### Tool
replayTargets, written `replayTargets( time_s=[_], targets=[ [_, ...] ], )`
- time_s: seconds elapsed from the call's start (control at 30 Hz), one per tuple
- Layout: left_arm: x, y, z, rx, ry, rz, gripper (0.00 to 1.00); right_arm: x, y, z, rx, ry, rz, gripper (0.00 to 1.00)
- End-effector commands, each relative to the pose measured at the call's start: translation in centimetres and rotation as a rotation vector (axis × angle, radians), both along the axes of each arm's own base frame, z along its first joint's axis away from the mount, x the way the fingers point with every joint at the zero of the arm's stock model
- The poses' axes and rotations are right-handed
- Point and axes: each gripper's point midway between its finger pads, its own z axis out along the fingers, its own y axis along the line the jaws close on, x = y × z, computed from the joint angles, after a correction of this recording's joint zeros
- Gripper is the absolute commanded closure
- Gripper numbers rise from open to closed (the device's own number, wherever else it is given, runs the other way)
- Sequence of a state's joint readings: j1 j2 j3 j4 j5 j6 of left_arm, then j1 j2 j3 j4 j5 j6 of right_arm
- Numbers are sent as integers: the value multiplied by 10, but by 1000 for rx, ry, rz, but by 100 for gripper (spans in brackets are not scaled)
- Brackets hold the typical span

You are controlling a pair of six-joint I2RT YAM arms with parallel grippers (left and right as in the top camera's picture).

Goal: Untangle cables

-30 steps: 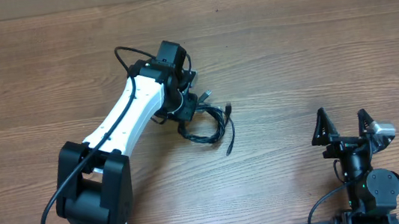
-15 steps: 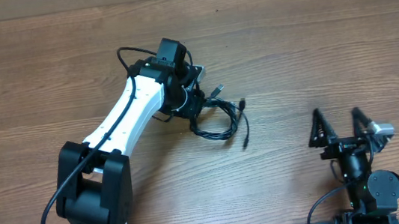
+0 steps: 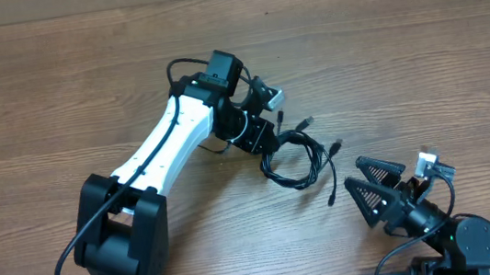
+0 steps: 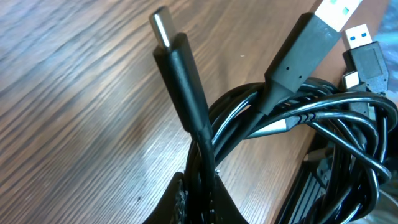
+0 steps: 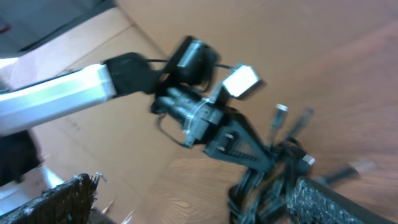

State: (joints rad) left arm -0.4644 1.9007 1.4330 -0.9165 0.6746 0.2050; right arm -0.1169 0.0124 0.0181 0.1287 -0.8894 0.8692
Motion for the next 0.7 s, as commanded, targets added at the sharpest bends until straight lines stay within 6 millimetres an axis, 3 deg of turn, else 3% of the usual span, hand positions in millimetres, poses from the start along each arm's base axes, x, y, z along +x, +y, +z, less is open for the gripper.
replayTargets(
  time_s=[0.0, 0.27, 0.43, 0.57, 0.67],
  targets=[
    [-8, -11, 7, -69, -9, -68, 96, -6, 5, 4, 17, -10, 39, 0],
    [-8, -12, 7, -69, -9, -69, 96, 12, -10, 12, -28, -23, -89, 0],
    [-7, -12, 7, -66, 3, -51, 96, 33, -26, 27, -107, 88, -202, 3],
    [-7, -12, 7, -65, 7, -43, 96, 39, -25, 43, -180, 209, -176, 0],
    [-1, -11, 6, -47, 36, 27, 96, 34, -16, 45, -287, 266, -74, 0]
  ],
)
